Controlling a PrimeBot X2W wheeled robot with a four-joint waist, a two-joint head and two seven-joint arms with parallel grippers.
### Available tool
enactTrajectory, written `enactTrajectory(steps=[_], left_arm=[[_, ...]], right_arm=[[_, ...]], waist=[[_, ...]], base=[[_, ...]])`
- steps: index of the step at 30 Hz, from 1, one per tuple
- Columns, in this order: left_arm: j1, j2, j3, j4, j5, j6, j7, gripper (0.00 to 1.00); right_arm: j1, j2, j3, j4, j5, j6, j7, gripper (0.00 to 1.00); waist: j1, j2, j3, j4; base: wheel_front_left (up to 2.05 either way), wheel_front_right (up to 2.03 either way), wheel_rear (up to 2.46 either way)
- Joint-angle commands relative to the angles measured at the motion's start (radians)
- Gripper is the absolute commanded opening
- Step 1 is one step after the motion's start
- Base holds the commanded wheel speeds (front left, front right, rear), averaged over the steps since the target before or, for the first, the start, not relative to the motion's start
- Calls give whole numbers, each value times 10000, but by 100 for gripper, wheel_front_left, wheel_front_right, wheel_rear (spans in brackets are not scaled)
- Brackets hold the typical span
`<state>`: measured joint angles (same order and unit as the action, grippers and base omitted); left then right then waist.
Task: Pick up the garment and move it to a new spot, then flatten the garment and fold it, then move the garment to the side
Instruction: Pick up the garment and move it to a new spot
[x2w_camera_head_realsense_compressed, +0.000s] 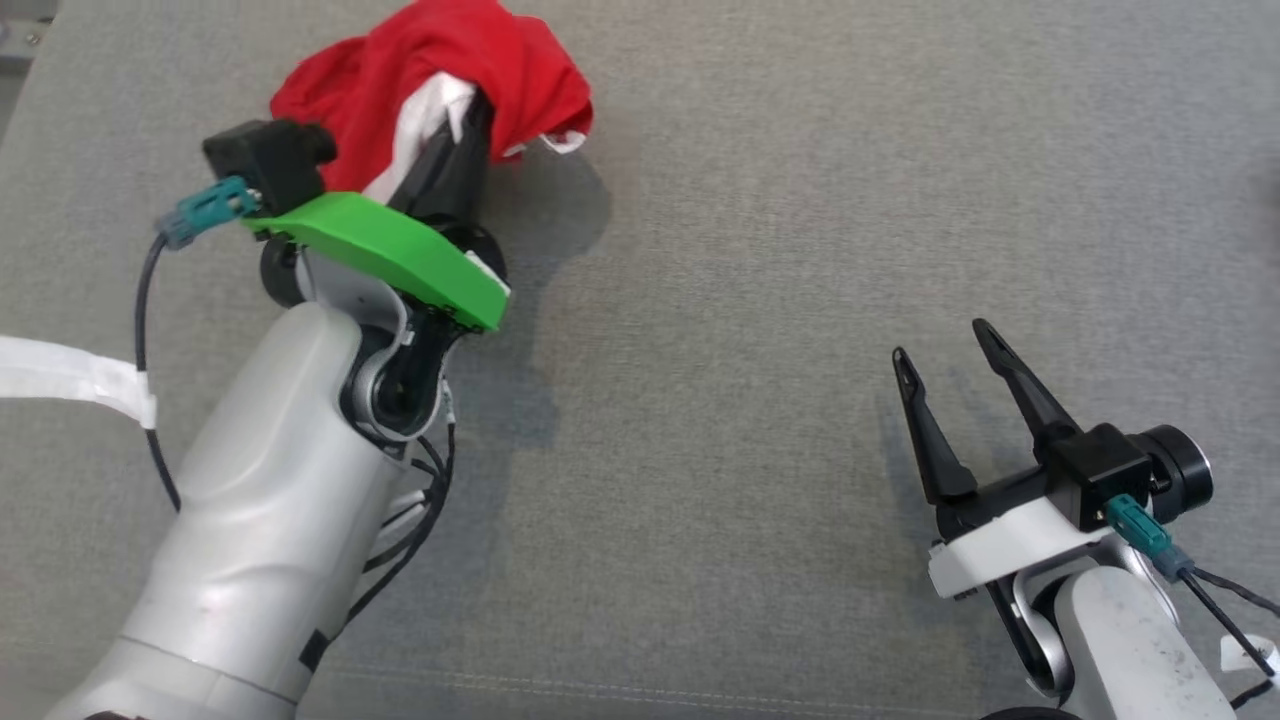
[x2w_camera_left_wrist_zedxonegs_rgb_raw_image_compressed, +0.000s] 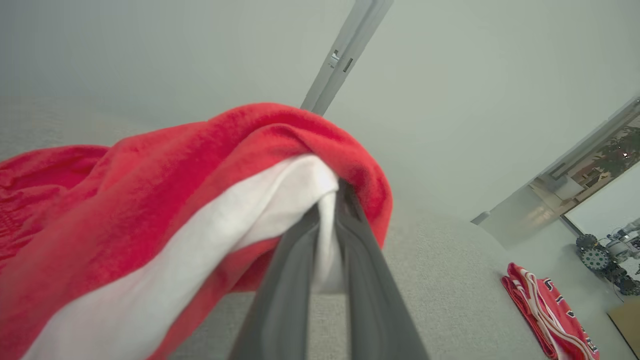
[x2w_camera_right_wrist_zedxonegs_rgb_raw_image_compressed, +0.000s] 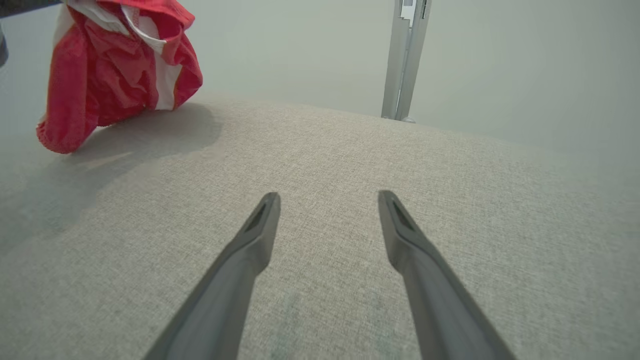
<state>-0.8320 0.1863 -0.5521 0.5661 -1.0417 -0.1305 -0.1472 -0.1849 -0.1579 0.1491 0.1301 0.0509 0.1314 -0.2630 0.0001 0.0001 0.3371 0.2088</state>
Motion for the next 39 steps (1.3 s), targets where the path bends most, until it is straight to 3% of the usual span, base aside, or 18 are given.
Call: enactTrajectory(steps=[1, 10, 15, 19, 20, 22, 24, 34, 39], left_arm=[[-31, -76, -127, -106, 150, -2, 90, 0], [629, -1123, -1823, -906, 564, 377, 633, 0], [949, -1313, -2693, -707, 612, 727, 719, 0], [1053, -1312, -3014, 44, 594, 841, 678, 0], [1026, -1317, -3102, 249, 649, 835, 687, 18], [930, -1311, -3201, 669, 758, 845, 559, 70], [885, -1317, -3273, 1043, 770, 848, 429, 100], [914, -1330, -3392, 1775, 546, 868, -293, 100], [1266, -1112, -3256, 1603, 516, 849, -660, 100]], right_arm=[[-35, 95, 34, 0, 49, -15, -21, 100], [19, 718, -166, 54, 76, -15, -23, 100], [140, 911, -297, 79, 186, -15, -23, 100], [121, 1012, -461, 13, 177, -15, -23, 100], [119, 1015, -557, -24, 165, -15, -23, 100], [127, 1030, -794, -77, 168, -15, -23, 100], [183, 1047, -960, -147, 109, -15, -23, 100], [379, 894, -1981, -789, 274, -15, -21, 100], [341, 641, -2114, -990, 184, -15, -23, 100]], waist=[[-1, -1, -525, -1215], [-1, -1, -373, -3654], [-1, -1, -153, -4276], [-1, -1, 26, -4348], [-1, -1, 67, -4288], [-1, -1, 112, -4069], [-1, -1, 85, -3764], [-1, -1, -484, -2207], [-1, -1, -1038, -1816]], base=[[0, 0, 0], [0, 0, 0], [0, 0, 0], [0, 0, 0], [0, 0, 0], [0, 0, 0], [0, 0, 0], [0, 0, 0], [0, 0, 0]])
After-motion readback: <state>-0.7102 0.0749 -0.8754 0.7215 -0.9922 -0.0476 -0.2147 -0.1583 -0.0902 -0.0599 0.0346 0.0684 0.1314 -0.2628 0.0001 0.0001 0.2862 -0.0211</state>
